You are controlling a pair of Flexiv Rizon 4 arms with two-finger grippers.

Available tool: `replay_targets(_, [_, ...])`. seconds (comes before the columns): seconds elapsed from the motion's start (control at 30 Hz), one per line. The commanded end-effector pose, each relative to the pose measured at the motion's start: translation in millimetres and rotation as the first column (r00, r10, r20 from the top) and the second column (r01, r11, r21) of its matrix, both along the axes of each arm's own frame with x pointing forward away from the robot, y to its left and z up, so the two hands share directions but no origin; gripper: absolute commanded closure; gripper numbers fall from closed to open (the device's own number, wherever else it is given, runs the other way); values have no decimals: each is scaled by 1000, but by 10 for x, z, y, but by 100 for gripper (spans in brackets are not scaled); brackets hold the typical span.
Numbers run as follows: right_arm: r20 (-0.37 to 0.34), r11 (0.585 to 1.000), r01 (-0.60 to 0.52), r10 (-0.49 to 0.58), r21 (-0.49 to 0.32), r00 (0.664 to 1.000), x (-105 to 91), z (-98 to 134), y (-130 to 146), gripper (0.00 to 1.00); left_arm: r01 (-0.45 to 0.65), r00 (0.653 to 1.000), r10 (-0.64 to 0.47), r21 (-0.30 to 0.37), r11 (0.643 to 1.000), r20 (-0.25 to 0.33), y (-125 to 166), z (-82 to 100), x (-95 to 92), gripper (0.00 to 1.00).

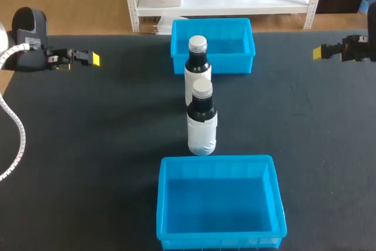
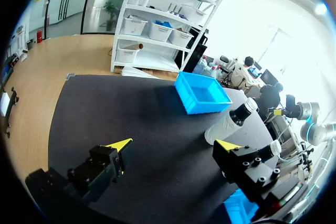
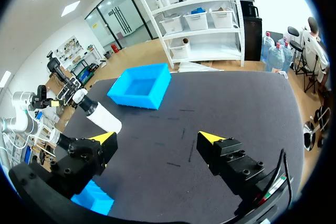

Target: Pick up the bottle, and place it in the far bin if it is heavy, or in the near bin if it is light.

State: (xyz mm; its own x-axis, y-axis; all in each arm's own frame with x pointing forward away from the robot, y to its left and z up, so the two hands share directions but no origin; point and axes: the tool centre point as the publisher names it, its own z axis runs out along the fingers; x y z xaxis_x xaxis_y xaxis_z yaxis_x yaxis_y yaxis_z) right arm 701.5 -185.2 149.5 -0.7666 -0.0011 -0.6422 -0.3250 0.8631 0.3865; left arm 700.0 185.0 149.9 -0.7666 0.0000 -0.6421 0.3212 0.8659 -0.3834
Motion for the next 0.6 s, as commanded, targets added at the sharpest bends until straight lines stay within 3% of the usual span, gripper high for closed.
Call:
replay_targets(0.03, [1,1000,4,-4,-3,1000,-11,5,3,0,0,1000,0,0,1000,0,0,0,0,0])
replay_targets(0.2, [1,1000,4,-4,-3,1000,-11,5,3,0,0,1000,0,0,1000,0,0,0,0,0])
replay_targets(0.23, [14,999,-43,43,-7,999,-10,13,4,0,0,1000,0,0,1000,0,0,0,0,0])
replay_targets(0.27, [5,986,-158,158,-49,987,-6,22,17,0,0,1000,0,0,1000,0,0,0,0,0])
replay_targets(0.37, [26,927,-357,362,-118,932,-20,35,24,0,0,1000,0,0,1000,0,0,0,0,0])
replay_targets(0.4, [31,871,-476,483,-124,875,-43,52,22,0,0,1000,0,0,1000,0,0,0,0,0])
replay_targets(0.47, [3,795,-585,593,-161,805,-58,68,-3,0,0,1000,0,0,1000,0,0,0,0,0])
replay_targets(0.6, [3,795,-585,593,-161,805,-58,68,-3,0,0,1000,0,0,1000,0,0,0,0,0])
